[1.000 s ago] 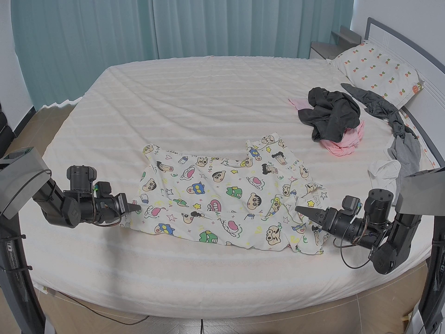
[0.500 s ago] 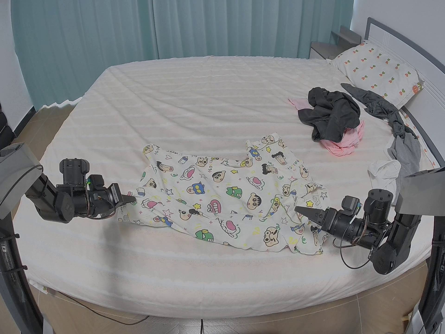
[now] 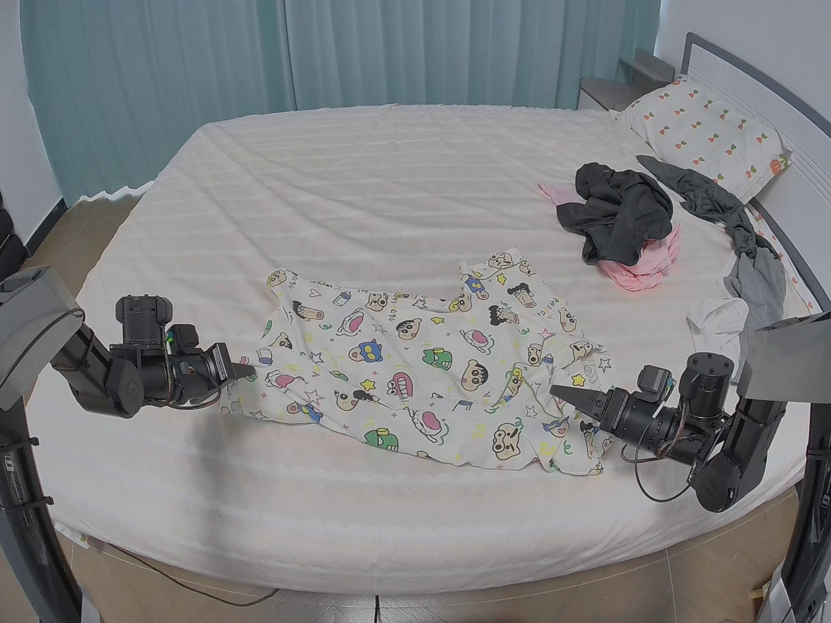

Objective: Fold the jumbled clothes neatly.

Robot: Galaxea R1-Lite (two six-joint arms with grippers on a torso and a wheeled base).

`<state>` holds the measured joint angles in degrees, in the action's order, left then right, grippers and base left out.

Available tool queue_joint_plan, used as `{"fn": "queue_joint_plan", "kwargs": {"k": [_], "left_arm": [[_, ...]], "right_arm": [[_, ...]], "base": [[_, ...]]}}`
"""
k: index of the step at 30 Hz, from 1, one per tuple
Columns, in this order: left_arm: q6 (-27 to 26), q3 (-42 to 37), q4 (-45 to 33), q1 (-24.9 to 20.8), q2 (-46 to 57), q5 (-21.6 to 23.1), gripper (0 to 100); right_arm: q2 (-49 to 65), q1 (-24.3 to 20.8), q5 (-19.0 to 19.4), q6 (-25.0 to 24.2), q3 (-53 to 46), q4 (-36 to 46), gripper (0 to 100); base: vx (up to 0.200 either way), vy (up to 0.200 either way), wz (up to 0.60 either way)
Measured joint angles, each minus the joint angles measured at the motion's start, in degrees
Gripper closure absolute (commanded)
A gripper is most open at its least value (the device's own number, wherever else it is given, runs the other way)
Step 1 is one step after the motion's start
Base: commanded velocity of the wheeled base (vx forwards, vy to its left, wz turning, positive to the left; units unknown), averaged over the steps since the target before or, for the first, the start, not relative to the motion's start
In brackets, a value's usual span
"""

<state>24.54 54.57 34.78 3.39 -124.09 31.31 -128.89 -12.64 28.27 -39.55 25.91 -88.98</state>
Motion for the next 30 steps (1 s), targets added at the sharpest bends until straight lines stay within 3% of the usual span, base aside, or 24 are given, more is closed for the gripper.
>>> {"fn": "queue_joint_plan", "kwargs": {"k": [1, 2, 25, 26, 30], "left_arm": [[-0.65, 0.17, 0.37, -0.04, -0.5, -1.21, 100], [-1.44, 0.23, 0.63, -0.06, -0.99, -2.0, 0], [-1.58, 0.63, 2.24, -4.18, -4.05, -0.63, 0], [-0.9, 0.63, 2.24, -4.23, -4.05, -0.11, 100], [0.28, 0.34, 2.22, -4.18, -4.0, 0.74, 100]], "right_arm": [[0.0, -0.04, 0.0, 0.0, 0.0, 0.02, 0], [-0.02, -0.04, 0.0, 0.0, 0.0, 0.0, 0], [-0.66, -0.09, -0.09, 0.85, 0.02, 0.0, 0], [-0.66, -0.09, -0.09, 0.85, 0.02, 0.0, 0], [-0.66, -0.15, -0.06, 0.85, 0.02, 0.0, 0]], "base": [[0.0, 0.0, 0.0], [0.0, 0.0, 0.0], [0.0, 0.0, 0.0], [0.0, 0.0, 0.0], [0.0, 0.0, 0.0]]}}
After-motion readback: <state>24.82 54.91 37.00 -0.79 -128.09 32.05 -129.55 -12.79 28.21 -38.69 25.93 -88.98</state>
